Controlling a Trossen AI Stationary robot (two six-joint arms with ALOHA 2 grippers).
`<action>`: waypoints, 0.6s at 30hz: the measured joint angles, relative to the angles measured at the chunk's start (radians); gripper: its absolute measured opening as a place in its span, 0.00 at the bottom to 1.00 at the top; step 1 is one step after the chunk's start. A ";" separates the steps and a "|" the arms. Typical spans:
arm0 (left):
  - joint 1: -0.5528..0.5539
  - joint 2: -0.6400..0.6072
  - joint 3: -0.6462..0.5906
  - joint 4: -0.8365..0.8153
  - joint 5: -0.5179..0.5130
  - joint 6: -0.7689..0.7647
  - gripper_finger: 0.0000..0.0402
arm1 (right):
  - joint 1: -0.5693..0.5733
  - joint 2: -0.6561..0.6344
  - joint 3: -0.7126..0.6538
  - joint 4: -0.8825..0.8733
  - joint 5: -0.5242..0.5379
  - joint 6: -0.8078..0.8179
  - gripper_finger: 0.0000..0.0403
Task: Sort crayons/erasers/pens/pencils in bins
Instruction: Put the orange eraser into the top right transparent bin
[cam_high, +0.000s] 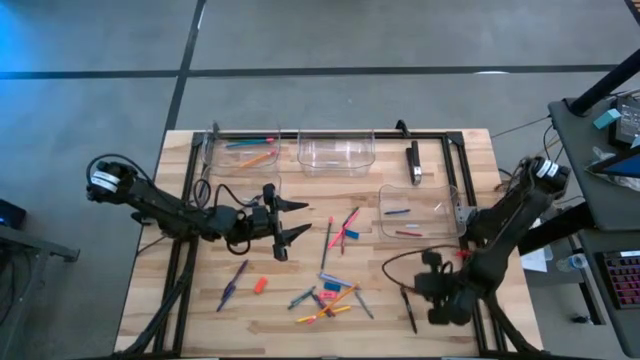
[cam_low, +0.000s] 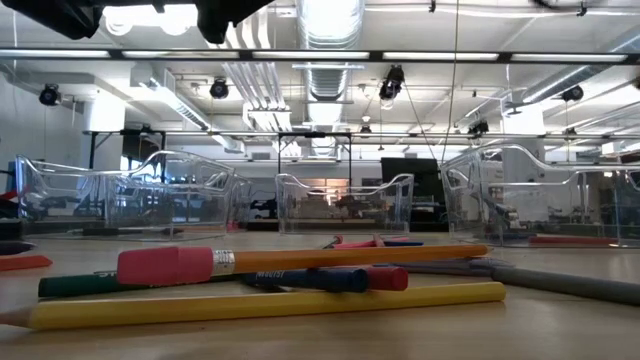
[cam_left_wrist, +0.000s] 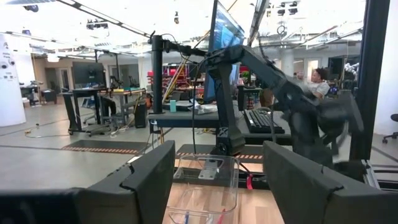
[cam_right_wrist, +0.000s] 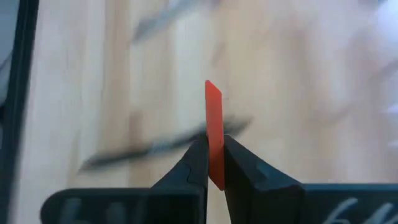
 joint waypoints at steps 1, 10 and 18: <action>0.000 0.000 0.000 0.000 0.000 0.000 0.56 | -0.020 -0.027 0.013 -0.026 0.073 -0.051 0.04; 0.001 0.000 0.000 0.000 0.000 0.000 0.56 | -0.442 -0.283 0.029 0.050 0.391 -0.651 0.04; 0.001 0.000 0.000 0.000 0.000 0.001 0.56 | -1.103 -0.300 0.026 0.317 -0.254 -0.965 0.06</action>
